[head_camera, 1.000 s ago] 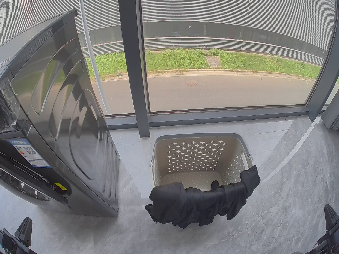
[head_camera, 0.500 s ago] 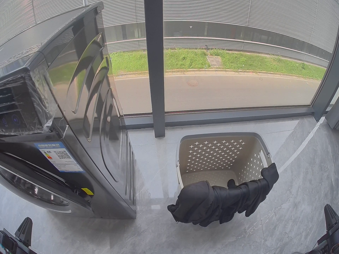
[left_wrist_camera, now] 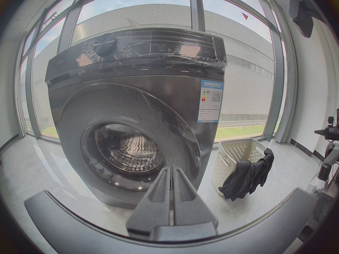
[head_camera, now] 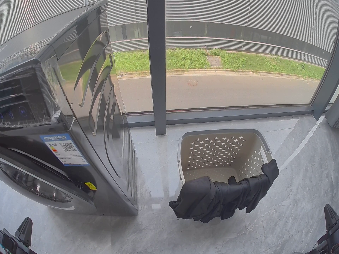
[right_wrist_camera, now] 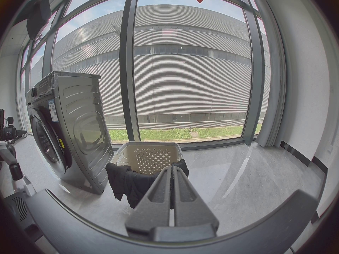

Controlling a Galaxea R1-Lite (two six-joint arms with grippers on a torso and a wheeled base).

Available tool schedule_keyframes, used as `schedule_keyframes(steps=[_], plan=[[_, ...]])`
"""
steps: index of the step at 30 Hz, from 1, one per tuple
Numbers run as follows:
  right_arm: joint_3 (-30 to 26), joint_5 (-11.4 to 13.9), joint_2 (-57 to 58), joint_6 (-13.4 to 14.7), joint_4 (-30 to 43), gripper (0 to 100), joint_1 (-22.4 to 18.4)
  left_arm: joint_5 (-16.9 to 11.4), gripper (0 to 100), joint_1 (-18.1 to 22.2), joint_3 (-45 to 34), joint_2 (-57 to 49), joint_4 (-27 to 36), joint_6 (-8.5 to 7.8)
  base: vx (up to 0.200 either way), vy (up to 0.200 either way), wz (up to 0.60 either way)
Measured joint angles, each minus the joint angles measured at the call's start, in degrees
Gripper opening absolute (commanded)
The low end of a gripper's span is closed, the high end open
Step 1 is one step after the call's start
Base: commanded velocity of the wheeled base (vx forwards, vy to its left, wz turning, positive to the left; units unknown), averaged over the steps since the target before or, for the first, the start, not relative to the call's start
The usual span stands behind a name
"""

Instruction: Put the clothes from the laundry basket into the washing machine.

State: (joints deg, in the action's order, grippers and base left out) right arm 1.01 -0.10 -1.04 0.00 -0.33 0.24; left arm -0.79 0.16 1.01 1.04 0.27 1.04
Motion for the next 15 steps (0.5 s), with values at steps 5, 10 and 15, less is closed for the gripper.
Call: schedule_keyframes(steps=[5, 10, 15], plan=[[0.0, 0.0, 0.0, 0.0, 0.0, 0, 0.0, 0.0, 0, 0.0, 0.0, 0.0, 0.0, 0.00, 0.000, 0.000, 0.00], [0.0, 0.0, 0.0, 0.0, 0.0, 0, 0.0, 0.0, 0, 0.0, 0.0, 0.0, 0.3, -0.17, 0.000, 0.160, 0.00], [0.0, 0.0, 0.0, 0.0, 0.0, 0, 0.0, -0.1, 0, -0.1, 0.0, 0.0, 0.5, -0.15, 0.000, 0.200, 0.00]])
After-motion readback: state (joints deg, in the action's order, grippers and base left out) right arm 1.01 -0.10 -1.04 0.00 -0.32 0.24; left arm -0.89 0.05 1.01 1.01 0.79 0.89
